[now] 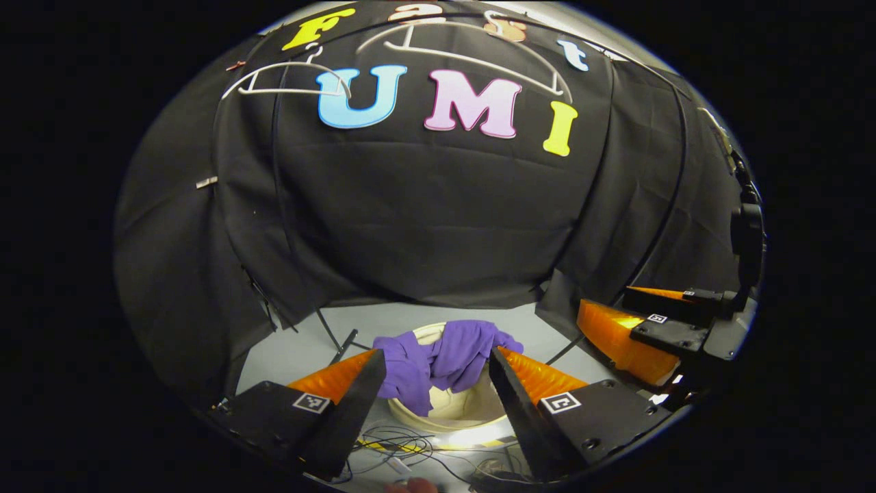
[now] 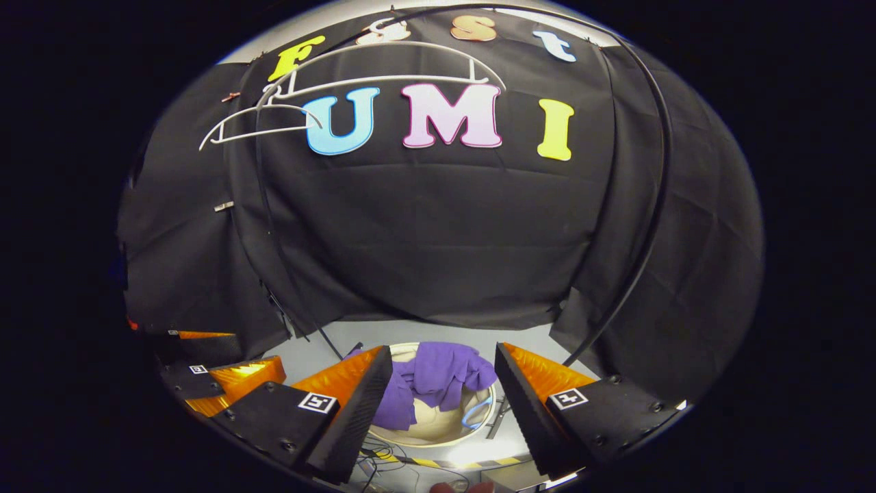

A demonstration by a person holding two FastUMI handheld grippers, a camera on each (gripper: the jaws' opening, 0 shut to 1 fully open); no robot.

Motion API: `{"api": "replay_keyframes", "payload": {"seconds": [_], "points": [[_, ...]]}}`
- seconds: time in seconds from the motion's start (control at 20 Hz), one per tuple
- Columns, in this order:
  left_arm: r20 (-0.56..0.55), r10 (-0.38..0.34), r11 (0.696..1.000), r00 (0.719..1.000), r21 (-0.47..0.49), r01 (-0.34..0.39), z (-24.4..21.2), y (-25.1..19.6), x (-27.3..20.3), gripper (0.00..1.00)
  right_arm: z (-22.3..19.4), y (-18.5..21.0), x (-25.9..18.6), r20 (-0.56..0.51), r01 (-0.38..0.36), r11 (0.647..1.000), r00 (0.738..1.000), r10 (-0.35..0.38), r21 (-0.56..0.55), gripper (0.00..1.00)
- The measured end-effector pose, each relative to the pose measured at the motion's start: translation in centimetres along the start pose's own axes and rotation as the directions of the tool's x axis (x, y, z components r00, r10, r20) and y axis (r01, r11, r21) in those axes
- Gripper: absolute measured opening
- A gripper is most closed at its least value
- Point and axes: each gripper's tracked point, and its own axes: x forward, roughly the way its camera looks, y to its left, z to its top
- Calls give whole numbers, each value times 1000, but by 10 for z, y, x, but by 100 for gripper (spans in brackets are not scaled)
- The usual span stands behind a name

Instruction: Grasp the clothes on the hanger with both hands and then place them into the laundry hamper below.

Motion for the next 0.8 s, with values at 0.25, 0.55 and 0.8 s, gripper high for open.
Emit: {"api": "replay_keyframes", "payload": {"seconds": [0.25, 0.55, 0.8], "points": [[109, -21, 1000, 994, -3, 21, 43, -5, -44, 95, 47, 14, -45, 92, -3, 1000, 996, 5, -31, 96], [267, -18, 1000, 964, -8, 21, 110, -5, -107, 95, 120, 21, -99, 251, 10, 1000, 968, -6, -14, 92], [376, 14, 999, 926, 24, -24, 157, 2, -153, 95, 171, 19, -134, 348, 23, 1000, 937, -16, -15, 96]]}}
